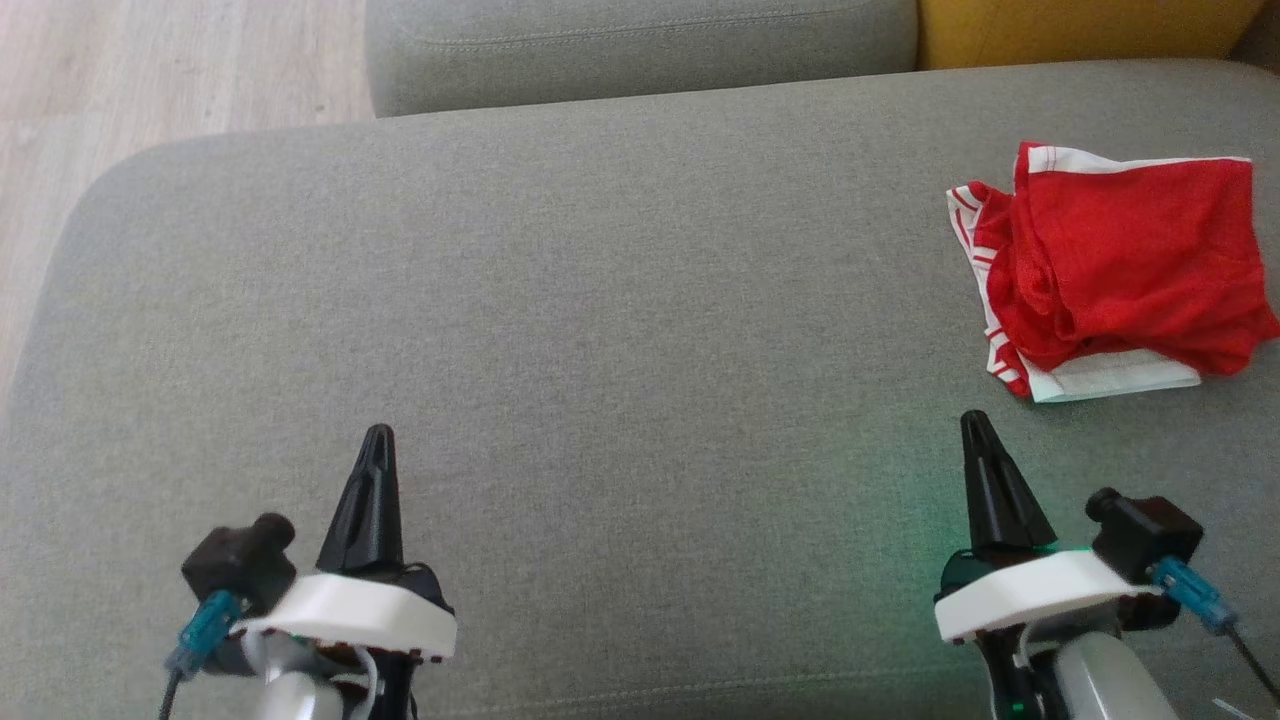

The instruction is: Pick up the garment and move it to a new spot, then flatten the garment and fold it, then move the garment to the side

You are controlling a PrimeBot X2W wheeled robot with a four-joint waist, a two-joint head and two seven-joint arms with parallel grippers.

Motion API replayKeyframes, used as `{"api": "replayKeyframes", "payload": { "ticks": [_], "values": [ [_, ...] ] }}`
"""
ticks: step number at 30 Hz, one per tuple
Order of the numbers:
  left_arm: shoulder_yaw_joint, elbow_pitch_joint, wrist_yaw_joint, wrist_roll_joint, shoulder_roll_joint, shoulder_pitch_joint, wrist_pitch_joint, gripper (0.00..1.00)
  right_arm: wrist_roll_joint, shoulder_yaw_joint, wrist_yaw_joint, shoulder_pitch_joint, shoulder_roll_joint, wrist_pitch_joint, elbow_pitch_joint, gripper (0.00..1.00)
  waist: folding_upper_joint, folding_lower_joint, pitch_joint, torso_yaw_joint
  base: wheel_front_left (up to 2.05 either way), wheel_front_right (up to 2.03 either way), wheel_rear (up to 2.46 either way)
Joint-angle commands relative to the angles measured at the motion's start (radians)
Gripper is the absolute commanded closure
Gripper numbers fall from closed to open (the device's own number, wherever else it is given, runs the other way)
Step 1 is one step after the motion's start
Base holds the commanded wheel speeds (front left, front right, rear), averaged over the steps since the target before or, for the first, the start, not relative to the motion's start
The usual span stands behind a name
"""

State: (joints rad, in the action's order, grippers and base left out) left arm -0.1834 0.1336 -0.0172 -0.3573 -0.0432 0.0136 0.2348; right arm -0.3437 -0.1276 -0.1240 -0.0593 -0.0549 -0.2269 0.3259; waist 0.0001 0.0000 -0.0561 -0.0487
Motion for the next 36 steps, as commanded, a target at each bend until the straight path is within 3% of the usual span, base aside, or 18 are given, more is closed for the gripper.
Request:
{"api": "replayKeyframes", "payload": {
  "ticks": [1,36],
  "values": [
    [0.015,-0.027,0.005,-0.039,-0.01,-0.047,-0.006,1.0,-0.041,0.006,-0.001,-0.044,-0.008,0.008,-0.035,1.0,-0.0001,0.0,0.001,0.001,0.0,0.0,0.0],
    [0.075,0.017,0.05,-0.429,-0.028,-0.07,-0.089,1.0,-0.433,0.054,-0.003,-0.044,-0.022,0.09,-0.05,1.0,-0.0001,0.0,0.017,0.015,0.0,0.0,0.0]
  ]
}}
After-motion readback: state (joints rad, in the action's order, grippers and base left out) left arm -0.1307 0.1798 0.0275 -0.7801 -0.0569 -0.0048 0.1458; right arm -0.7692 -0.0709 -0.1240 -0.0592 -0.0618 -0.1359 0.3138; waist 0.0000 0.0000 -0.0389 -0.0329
